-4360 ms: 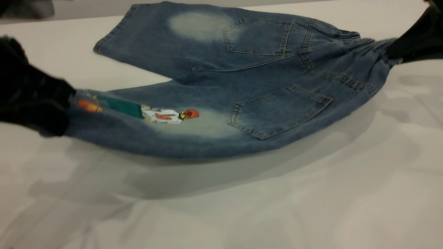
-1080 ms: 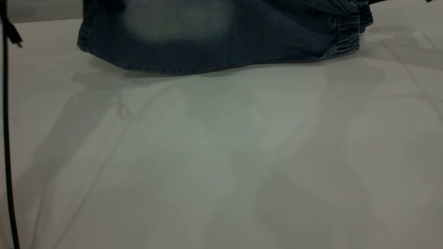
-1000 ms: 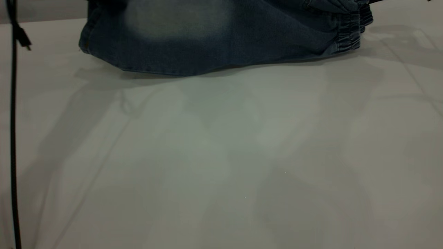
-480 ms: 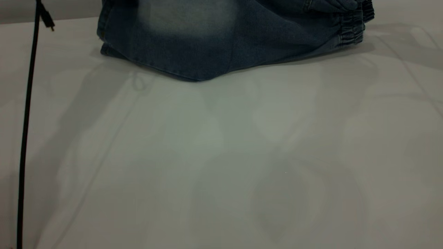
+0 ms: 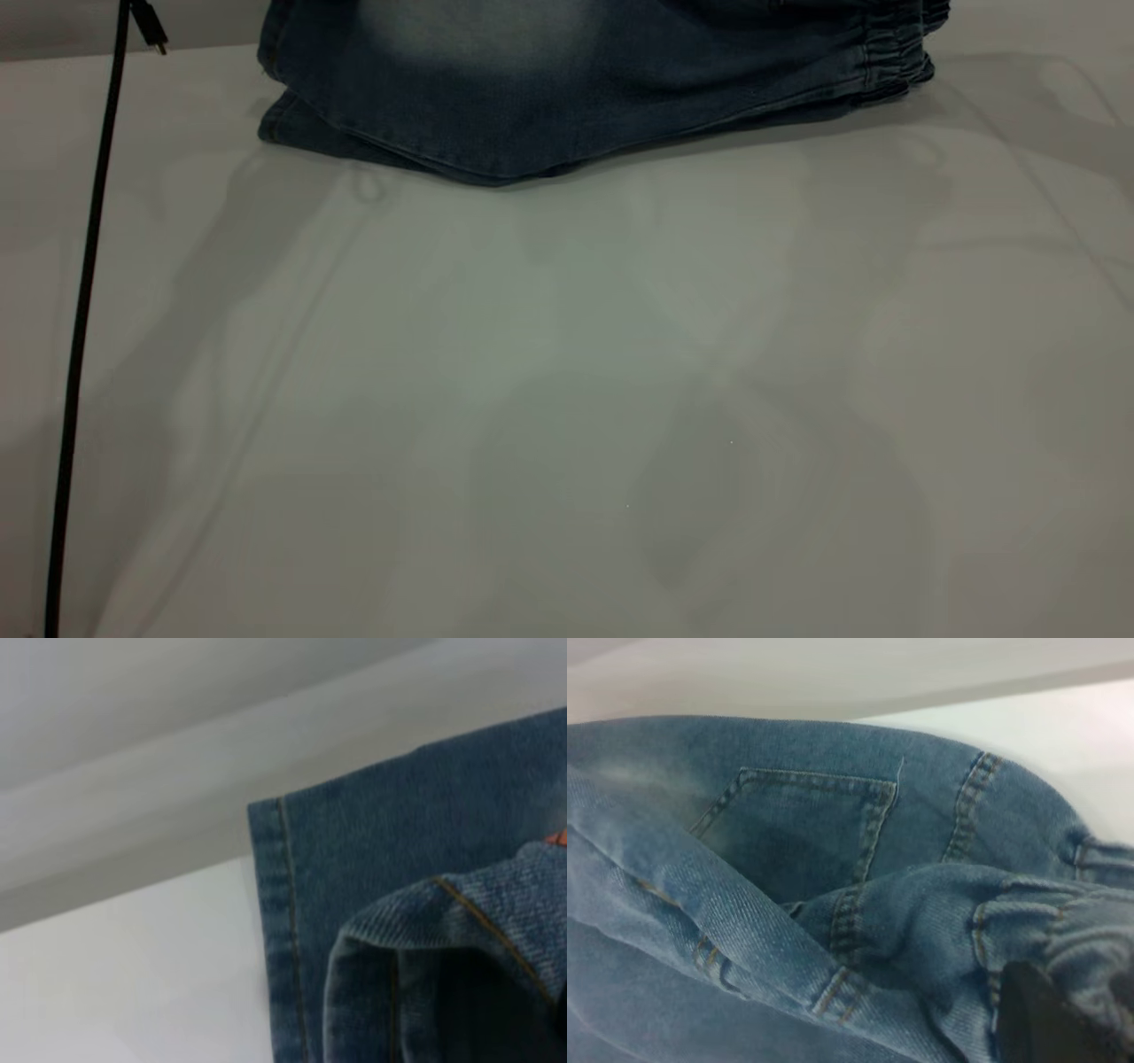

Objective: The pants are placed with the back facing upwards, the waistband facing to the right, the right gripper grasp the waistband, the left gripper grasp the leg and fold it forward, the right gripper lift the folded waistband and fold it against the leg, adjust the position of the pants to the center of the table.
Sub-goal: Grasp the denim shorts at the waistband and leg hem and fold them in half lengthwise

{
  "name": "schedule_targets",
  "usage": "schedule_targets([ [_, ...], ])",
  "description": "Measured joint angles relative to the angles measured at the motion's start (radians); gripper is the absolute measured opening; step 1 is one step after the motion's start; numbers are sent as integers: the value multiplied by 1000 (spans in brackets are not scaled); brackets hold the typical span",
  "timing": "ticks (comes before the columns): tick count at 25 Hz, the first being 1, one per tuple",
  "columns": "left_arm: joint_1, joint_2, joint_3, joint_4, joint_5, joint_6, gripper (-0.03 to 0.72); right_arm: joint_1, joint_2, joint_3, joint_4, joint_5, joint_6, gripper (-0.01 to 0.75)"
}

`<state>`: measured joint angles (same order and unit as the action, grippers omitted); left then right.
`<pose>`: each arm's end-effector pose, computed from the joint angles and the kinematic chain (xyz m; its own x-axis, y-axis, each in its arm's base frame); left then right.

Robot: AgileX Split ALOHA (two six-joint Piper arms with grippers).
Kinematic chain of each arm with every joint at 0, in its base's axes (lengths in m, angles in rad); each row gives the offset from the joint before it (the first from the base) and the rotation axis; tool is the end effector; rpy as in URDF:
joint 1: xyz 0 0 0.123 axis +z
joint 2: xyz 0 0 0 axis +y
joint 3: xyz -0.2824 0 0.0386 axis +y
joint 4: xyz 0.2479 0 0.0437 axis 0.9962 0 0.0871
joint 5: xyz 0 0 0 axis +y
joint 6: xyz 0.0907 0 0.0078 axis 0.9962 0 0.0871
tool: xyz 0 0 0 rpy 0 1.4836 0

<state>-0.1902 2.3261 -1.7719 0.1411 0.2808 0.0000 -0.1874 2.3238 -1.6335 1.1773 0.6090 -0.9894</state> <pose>0.5135 -0.0952 0.1471 -0.6380 0.2604 -0.7247 0.2493 0.9602 0.1256 0.4907 -0.0440 0.1197 -0.7628 0.2419 -0.5997 -0.0935 0.8764 0.4724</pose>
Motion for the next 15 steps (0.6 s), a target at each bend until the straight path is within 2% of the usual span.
schedule_targets([
  [15, 19, 26, -7, 17, -46, 0, 76, 39, 2, 0, 87, -112, -152, 52],
])
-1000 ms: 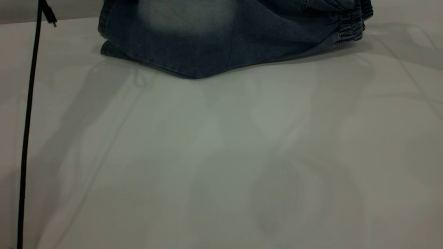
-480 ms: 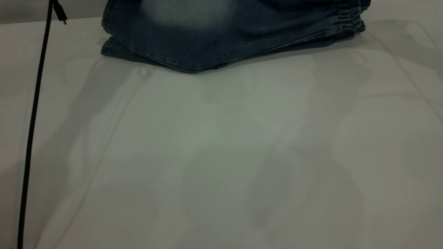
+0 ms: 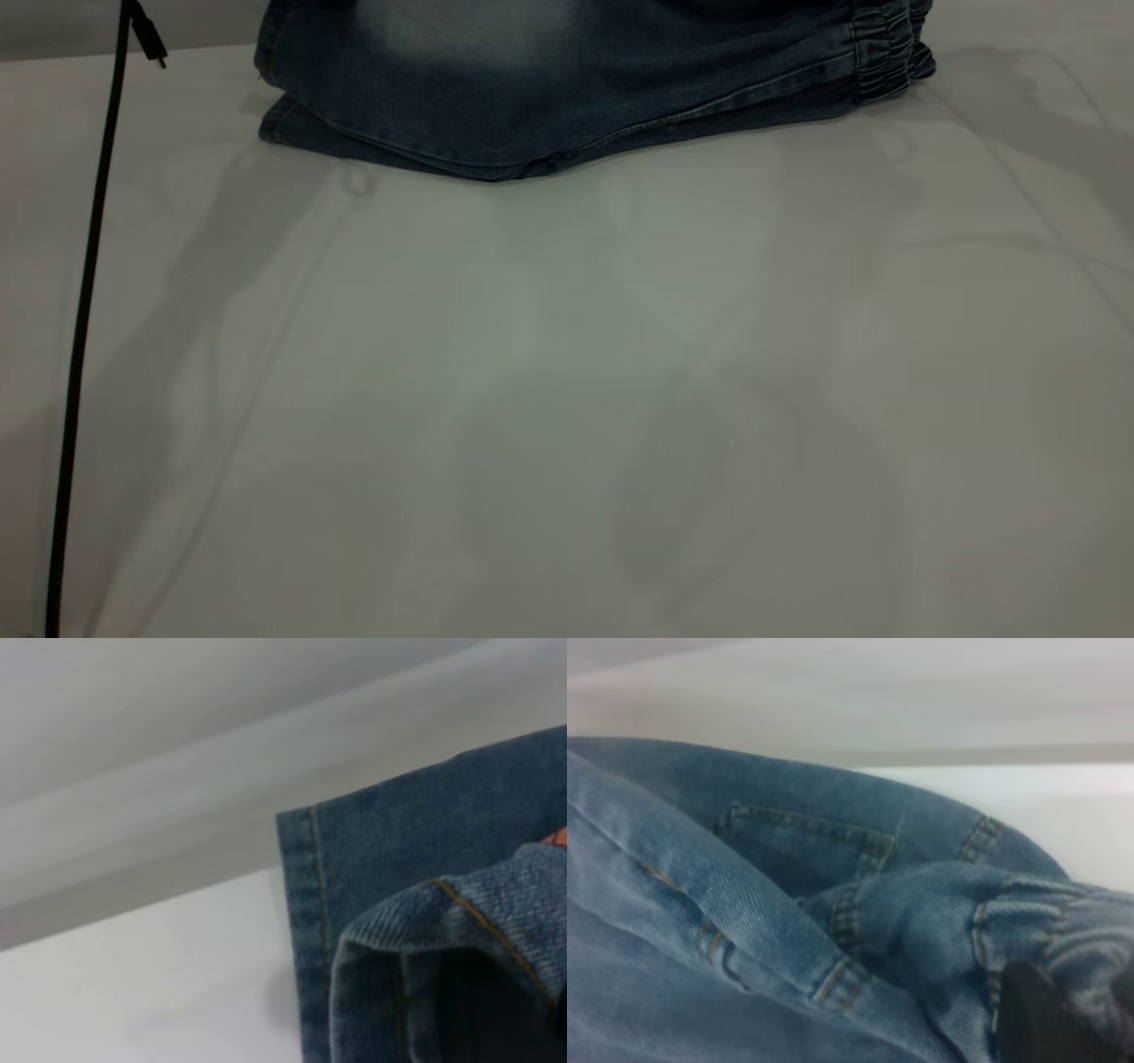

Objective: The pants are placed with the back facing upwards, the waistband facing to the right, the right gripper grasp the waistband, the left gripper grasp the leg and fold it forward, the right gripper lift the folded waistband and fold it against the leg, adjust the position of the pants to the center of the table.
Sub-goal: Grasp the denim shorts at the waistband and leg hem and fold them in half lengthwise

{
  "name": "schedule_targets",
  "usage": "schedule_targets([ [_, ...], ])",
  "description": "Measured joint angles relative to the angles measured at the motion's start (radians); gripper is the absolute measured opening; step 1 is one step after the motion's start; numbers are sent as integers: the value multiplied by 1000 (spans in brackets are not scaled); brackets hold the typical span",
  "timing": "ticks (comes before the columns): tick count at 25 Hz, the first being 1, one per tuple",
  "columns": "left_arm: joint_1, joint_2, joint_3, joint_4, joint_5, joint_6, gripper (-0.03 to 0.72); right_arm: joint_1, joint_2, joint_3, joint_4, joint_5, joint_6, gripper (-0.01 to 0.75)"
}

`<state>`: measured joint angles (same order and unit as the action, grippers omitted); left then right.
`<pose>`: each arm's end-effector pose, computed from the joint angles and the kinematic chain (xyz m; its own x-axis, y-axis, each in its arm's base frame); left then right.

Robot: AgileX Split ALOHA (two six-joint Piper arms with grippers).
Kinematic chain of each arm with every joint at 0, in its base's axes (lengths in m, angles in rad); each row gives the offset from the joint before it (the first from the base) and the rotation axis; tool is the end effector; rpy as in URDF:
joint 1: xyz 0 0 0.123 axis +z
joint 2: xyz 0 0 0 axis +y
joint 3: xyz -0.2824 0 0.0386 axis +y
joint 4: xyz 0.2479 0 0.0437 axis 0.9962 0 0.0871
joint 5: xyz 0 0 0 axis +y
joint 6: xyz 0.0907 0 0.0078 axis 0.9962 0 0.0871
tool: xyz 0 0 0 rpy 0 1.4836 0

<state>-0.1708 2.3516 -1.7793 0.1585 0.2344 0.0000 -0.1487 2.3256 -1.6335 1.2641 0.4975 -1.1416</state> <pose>0.5197 -0.0862 0.1391 -0.6177 0.2623 -0.7413 0.2404 0.9606 0.1396 0.4993 -0.0328 0.1214 -0.7002 0.1798 -0.6909 -0.1341 0.9174 0.3747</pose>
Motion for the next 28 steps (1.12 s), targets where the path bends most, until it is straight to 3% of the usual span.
schedule_targets([
  [6, 0, 0, 0, 0, -33, 0, 76, 14, 2, 0, 18, -55, -22, 60],
  [16, 0, 0, 0, 0, -37, 0, 76, 22, 62, 0, 22, -58, -24, 99],
  [19, 0, 0, 0, 0, -36, 0, 76, 22, 62, 0, 34, -68, -24, 173],
  [28, 0, 0, 0, 0, -36, 0, 76, 21, 58, 0, 80, -130, -32, 535],
])
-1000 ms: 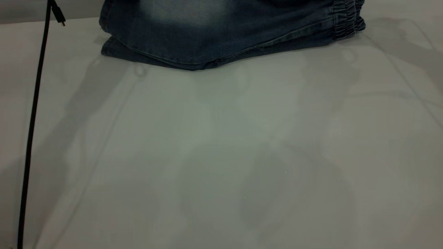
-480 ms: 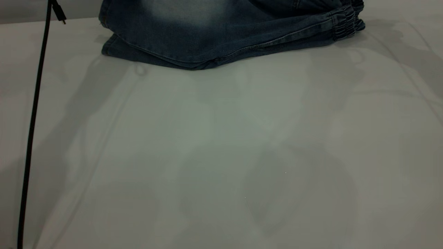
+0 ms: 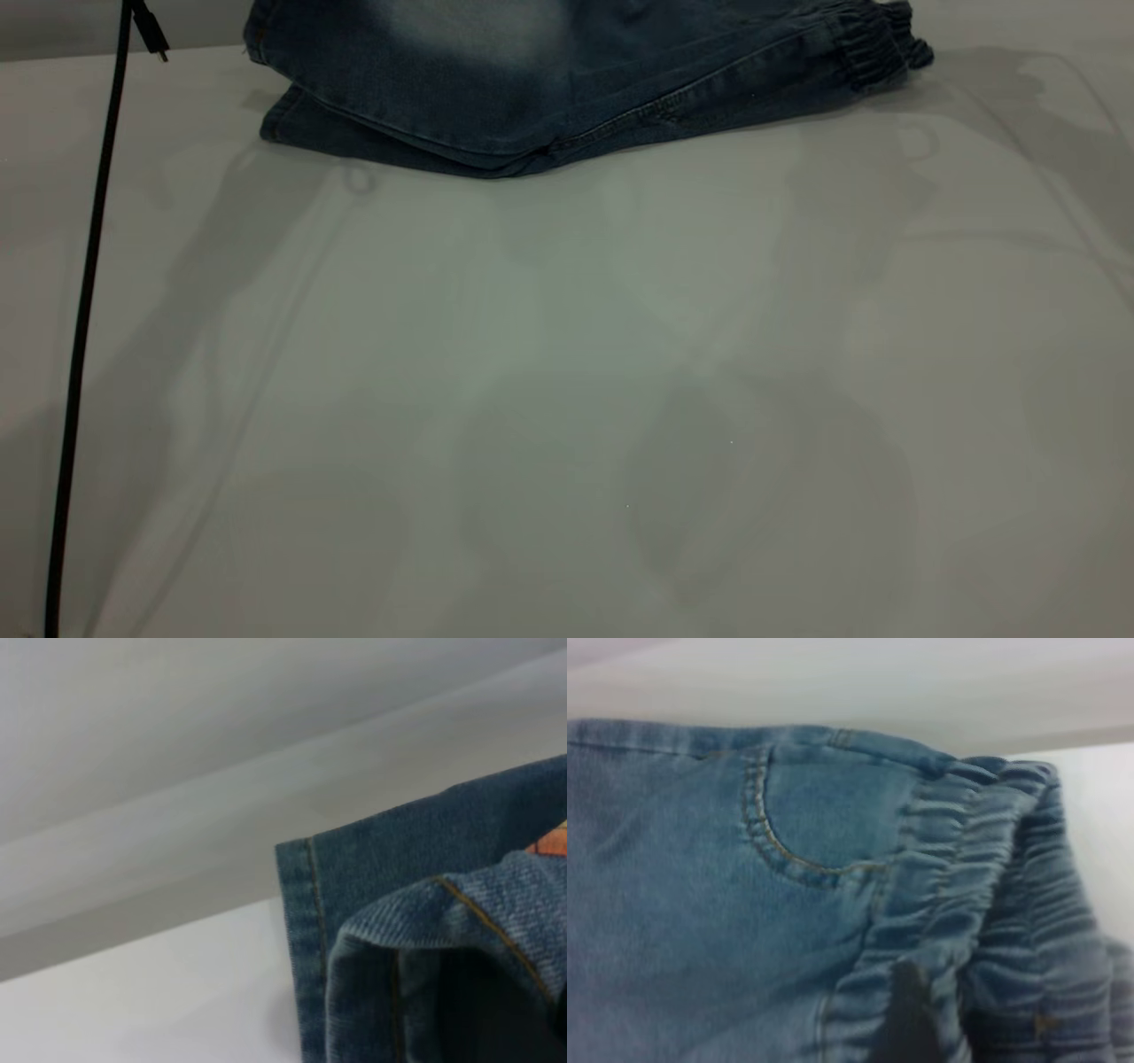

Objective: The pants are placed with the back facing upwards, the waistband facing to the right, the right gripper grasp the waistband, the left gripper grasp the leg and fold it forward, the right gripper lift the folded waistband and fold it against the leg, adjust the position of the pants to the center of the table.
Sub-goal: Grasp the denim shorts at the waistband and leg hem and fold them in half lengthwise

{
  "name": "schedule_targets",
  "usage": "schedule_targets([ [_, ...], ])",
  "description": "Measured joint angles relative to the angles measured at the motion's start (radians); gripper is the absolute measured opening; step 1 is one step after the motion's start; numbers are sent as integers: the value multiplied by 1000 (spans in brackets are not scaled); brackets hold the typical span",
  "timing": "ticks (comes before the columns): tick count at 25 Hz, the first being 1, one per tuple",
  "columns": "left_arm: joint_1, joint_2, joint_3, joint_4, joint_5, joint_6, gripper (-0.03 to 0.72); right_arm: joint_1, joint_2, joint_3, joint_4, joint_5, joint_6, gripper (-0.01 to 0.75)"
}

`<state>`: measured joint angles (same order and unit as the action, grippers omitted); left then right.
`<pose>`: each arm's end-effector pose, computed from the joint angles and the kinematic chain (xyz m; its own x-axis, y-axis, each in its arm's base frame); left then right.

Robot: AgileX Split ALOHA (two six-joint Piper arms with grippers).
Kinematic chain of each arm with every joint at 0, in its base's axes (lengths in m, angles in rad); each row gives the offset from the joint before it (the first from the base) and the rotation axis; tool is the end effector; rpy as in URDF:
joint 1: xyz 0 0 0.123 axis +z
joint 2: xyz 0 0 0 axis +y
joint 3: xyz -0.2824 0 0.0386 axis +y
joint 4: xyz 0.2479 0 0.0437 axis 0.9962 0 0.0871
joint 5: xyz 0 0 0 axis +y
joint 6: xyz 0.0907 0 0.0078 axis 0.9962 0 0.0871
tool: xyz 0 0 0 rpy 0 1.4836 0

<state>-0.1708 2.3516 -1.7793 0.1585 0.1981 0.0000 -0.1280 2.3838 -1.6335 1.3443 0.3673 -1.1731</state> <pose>0.5217 -0.0871 0.1415 -0.5901 0.2588 -0.7647 0.2404 0.9606 0.1396 0.5051 -0.0328 0.0939 -0.6882 0.2350 -0.6864 -0.0282 0.9367 0.3489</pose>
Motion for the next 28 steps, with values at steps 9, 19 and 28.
schedule_targets([
  [9, 0, 0, 0, 33, -12, 0, 76, -1, -3, 0, -3, 0, -1, 575],
  [19, -1, 0, 1, 57, -12, 0, 189, -2, -3, 0, -4, 1, -7, 572],
  [28, 0, 0, 1, 74, -17, 0, 453, -2, -21, 0, -7, 1, -7, 572],
])
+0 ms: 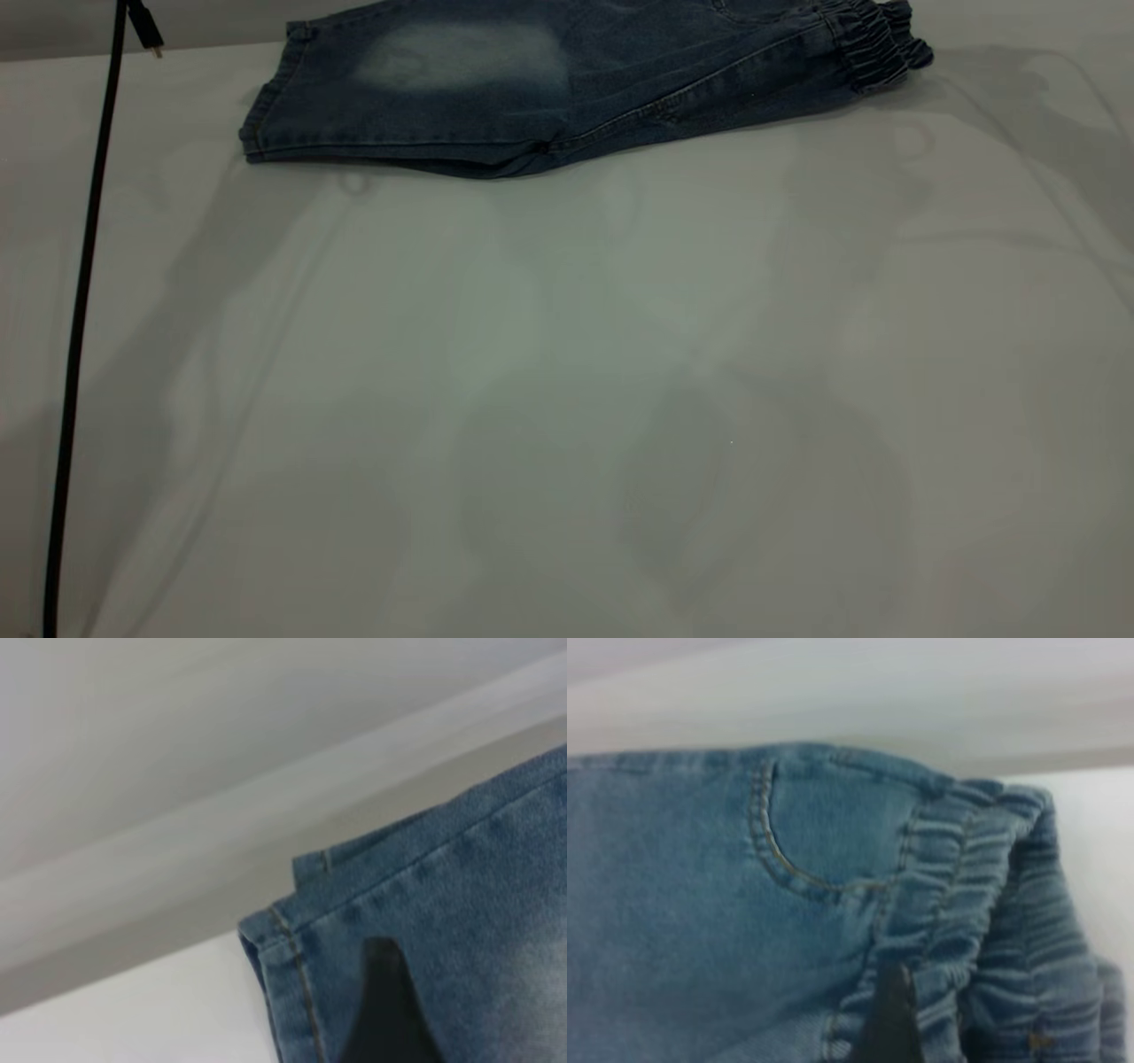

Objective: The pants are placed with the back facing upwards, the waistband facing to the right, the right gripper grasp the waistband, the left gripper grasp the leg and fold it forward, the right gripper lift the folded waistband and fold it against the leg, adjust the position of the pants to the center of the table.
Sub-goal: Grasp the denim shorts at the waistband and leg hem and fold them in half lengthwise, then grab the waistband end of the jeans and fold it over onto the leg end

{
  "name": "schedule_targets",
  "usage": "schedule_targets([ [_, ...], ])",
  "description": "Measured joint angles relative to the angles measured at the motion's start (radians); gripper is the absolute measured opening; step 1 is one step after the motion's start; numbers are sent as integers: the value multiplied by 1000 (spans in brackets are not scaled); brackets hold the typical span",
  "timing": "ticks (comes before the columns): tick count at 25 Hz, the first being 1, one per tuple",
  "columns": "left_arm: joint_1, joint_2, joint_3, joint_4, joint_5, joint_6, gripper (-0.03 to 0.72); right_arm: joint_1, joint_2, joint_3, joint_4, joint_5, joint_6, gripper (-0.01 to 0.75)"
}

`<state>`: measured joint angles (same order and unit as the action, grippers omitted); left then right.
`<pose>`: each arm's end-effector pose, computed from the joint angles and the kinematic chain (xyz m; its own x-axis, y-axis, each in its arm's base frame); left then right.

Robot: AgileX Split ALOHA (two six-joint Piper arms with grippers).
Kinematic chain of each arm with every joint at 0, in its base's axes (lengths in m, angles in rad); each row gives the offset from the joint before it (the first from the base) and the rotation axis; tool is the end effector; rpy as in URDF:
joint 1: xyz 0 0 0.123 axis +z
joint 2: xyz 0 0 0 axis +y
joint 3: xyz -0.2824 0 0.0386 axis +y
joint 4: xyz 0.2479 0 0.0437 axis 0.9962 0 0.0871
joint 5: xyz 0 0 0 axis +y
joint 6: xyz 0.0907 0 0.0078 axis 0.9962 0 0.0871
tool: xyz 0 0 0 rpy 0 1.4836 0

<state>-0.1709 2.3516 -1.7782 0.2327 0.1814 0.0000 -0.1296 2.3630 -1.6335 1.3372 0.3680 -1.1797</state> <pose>0.5227 -0.0863 0.1426 -0.5593 0.3267 -0.7619 0.2717 0.9405 0.2039 0.5054 -0.0336 0.1043 -0.6750 0.2211 -0.7039 -0.0425 0.9408 0.3363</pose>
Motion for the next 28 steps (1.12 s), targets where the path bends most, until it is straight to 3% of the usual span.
schedule_targets([
  [7, -1, 0, 0, 9, -26, 0, 463, -10, -40, 0, -12, 127, 64, 572],
  [14, -1, 0, 0, 5, 85, -7, 464, -83, -40, 0, -72, 350, 338, 580],
  [19, -1, 0, 0, 3, 102, -7, 466, -141, -40, 0, -158, 486, 494, 591],
  [28, -1, 0, 0, 6, 99, 0, 466, -148, -40, 0, -115, 542, 574, 581],
])
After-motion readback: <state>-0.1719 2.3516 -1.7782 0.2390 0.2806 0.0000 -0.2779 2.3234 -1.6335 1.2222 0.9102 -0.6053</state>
